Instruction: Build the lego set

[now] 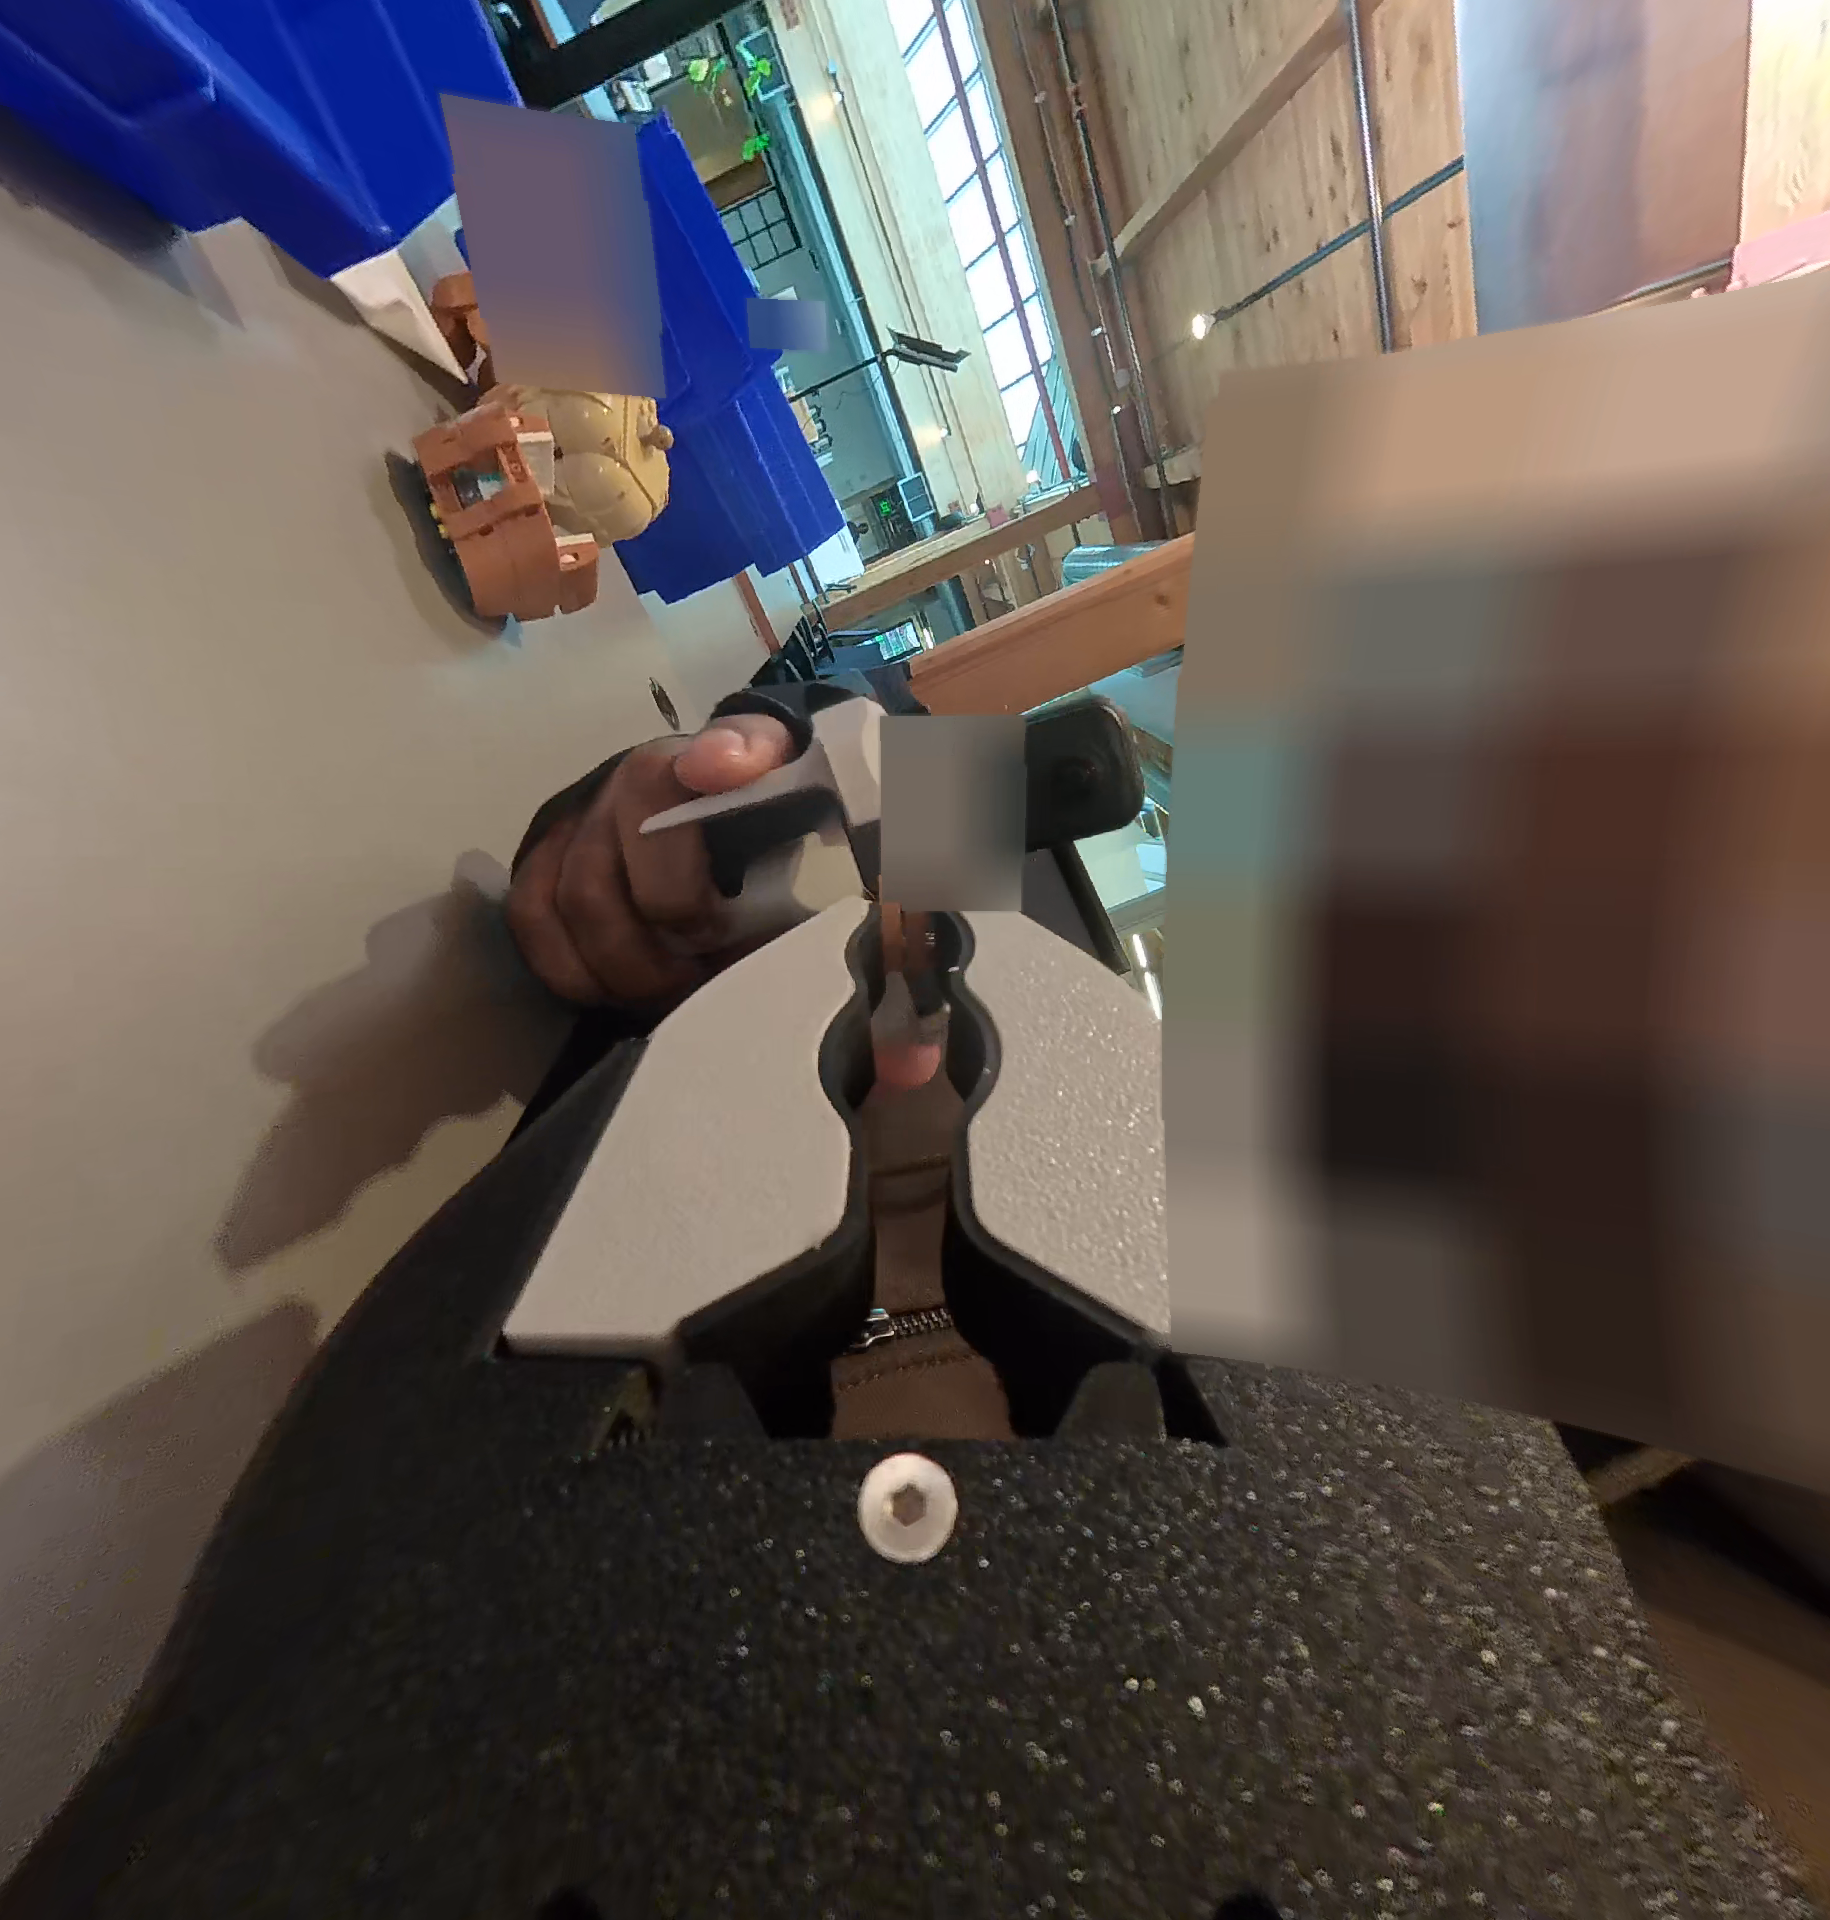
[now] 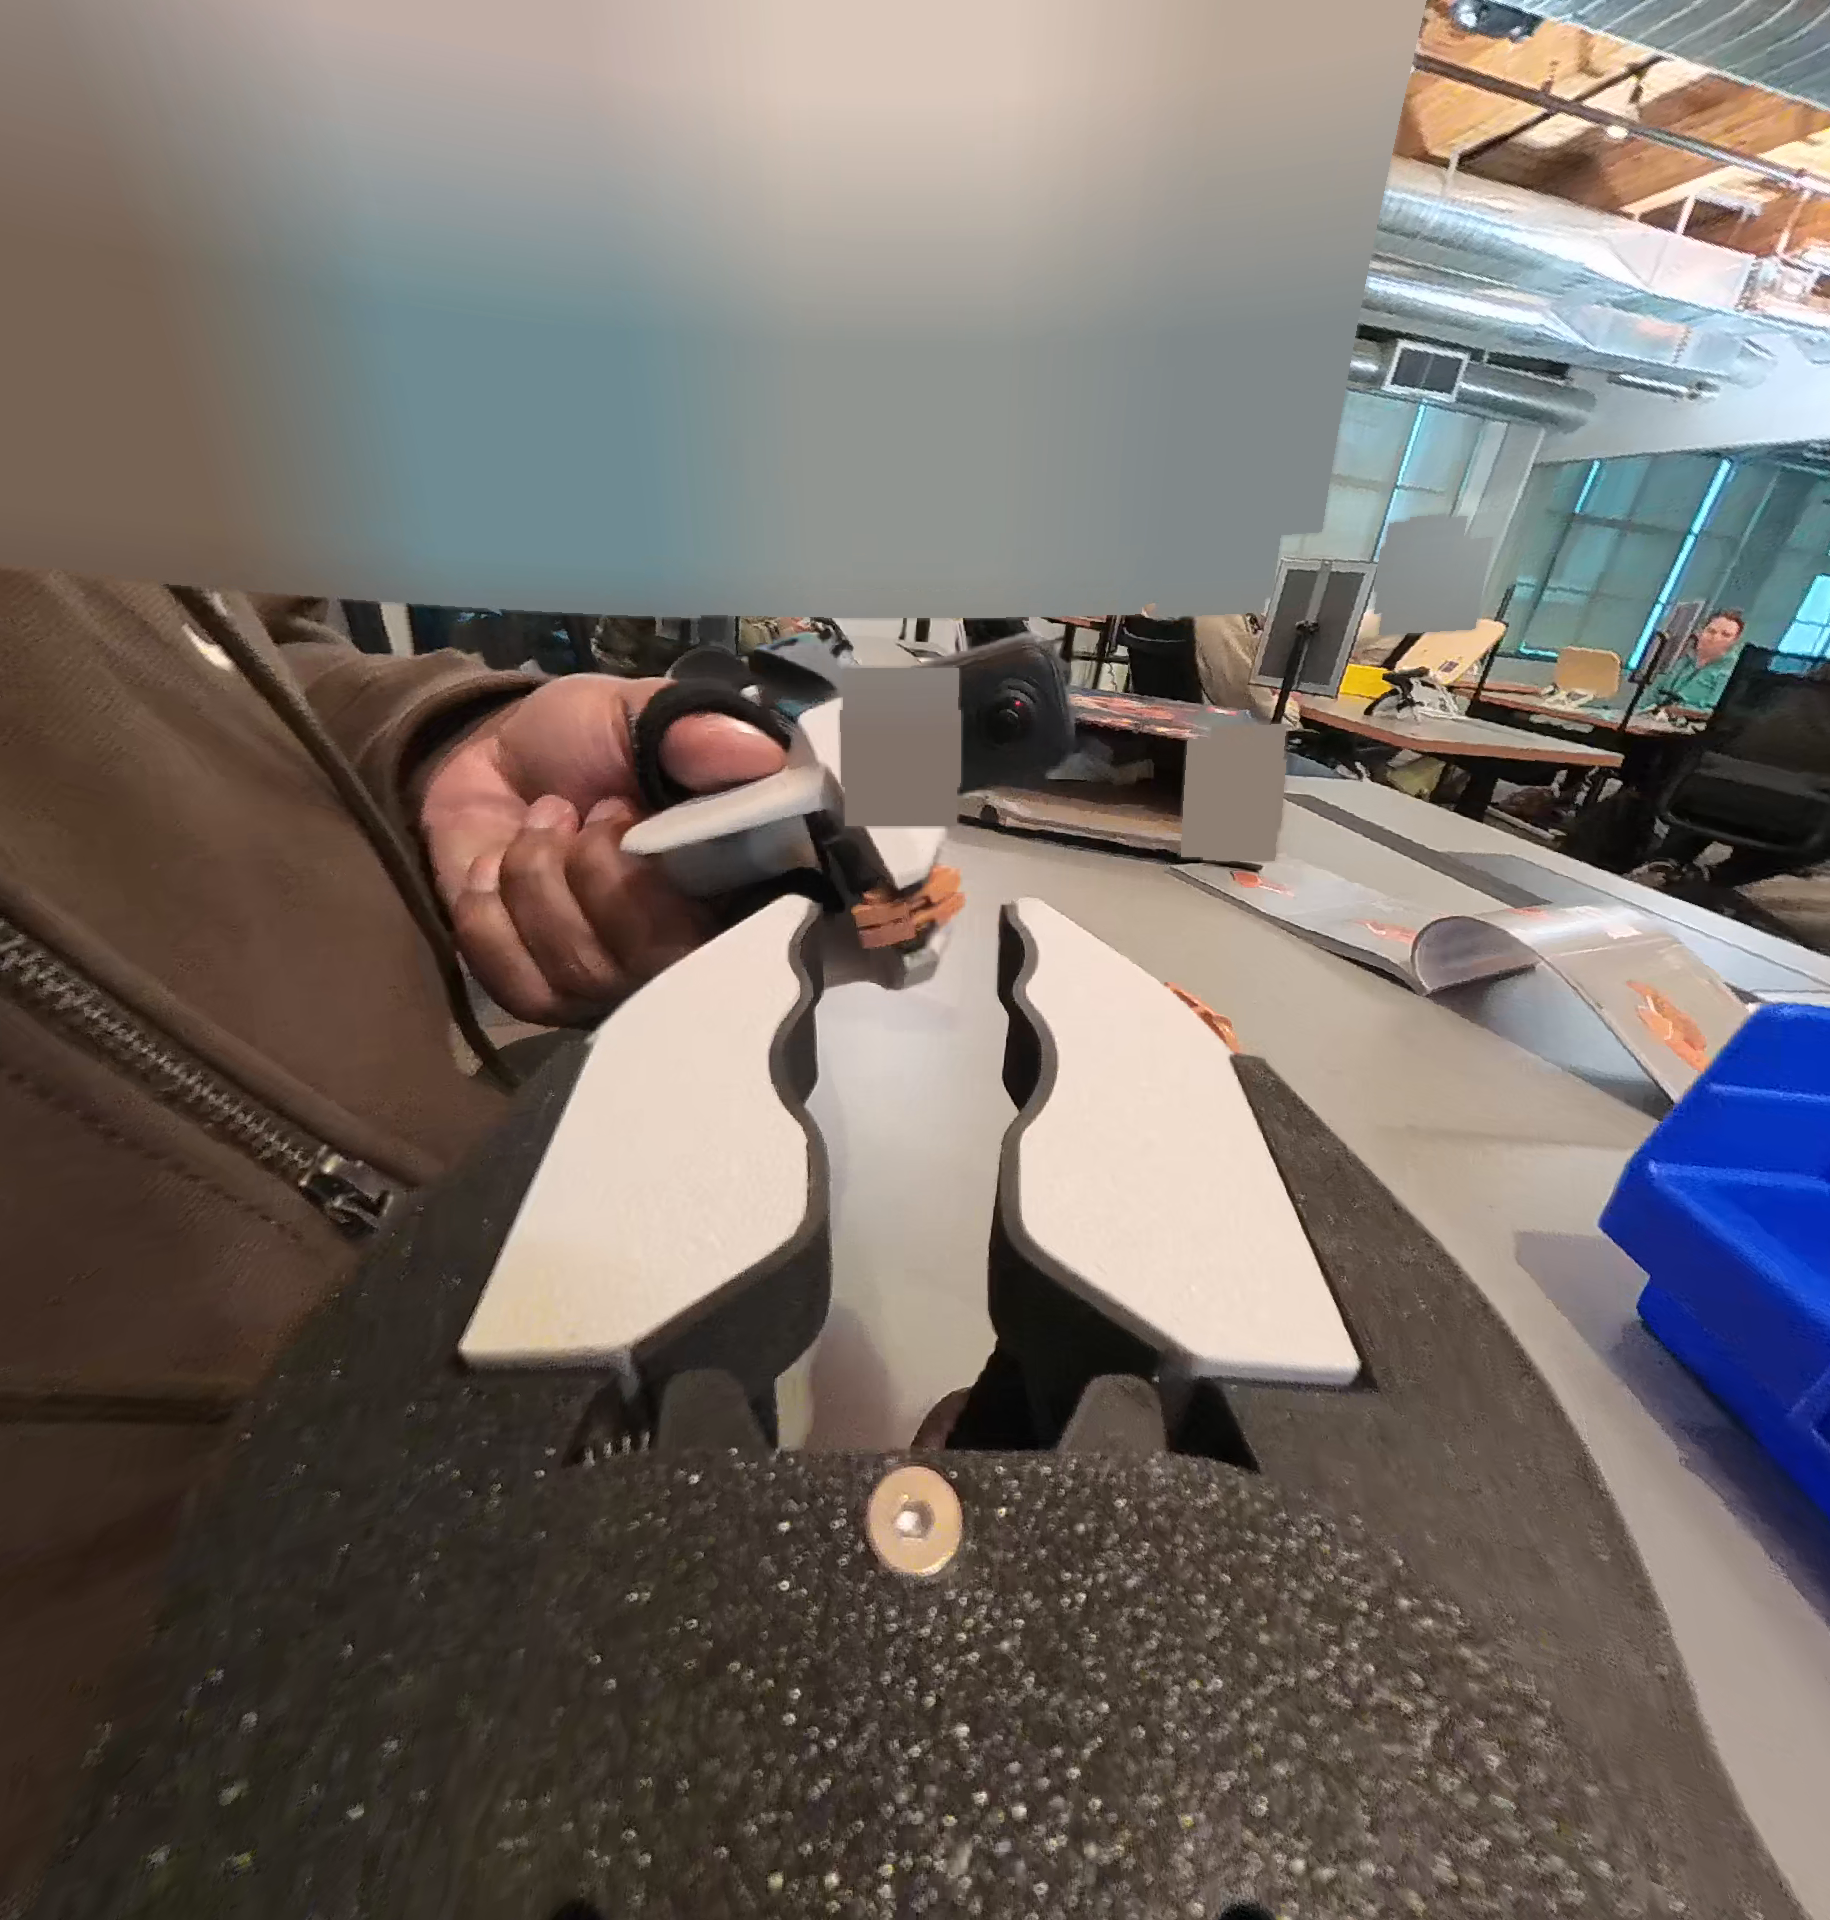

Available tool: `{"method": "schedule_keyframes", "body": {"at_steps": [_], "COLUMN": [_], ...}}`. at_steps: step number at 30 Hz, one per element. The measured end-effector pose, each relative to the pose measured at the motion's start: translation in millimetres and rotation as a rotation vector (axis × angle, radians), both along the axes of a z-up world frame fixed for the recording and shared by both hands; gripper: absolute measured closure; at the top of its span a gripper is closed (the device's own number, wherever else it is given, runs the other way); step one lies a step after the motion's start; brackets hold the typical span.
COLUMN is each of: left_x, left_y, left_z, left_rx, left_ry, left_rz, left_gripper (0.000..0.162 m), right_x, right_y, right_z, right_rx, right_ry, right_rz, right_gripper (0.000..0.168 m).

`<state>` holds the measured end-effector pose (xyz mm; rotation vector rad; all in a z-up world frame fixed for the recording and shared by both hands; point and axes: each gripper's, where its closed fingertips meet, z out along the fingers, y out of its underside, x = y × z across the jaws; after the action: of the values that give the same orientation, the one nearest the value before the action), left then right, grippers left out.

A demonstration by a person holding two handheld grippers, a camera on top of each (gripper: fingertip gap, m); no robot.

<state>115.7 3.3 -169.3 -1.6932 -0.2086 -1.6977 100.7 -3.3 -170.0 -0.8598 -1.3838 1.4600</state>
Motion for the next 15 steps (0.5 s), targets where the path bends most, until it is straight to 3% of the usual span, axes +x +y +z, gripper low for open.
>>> {"method": "schedule_keyframes", "body": {"at_steps": [6,15], "left_x": [-11,-25], "left_y": [7,17], "left_z": [1,6], "left_rx": [0.125,0.352], "left_ry": [0.086,0.153], "left_rz": [0.073,0.167], "left_gripper": [0.153,0.153], "right_x": [-4,-12], "right_y": [10,17], "right_z": [-3,-1], "right_rx": [-0.106,-0.456], "right_ry": [-0.055,-0.111], "right_rz": [-0.036,0.039], "right_gripper": [0.136,0.145]}}
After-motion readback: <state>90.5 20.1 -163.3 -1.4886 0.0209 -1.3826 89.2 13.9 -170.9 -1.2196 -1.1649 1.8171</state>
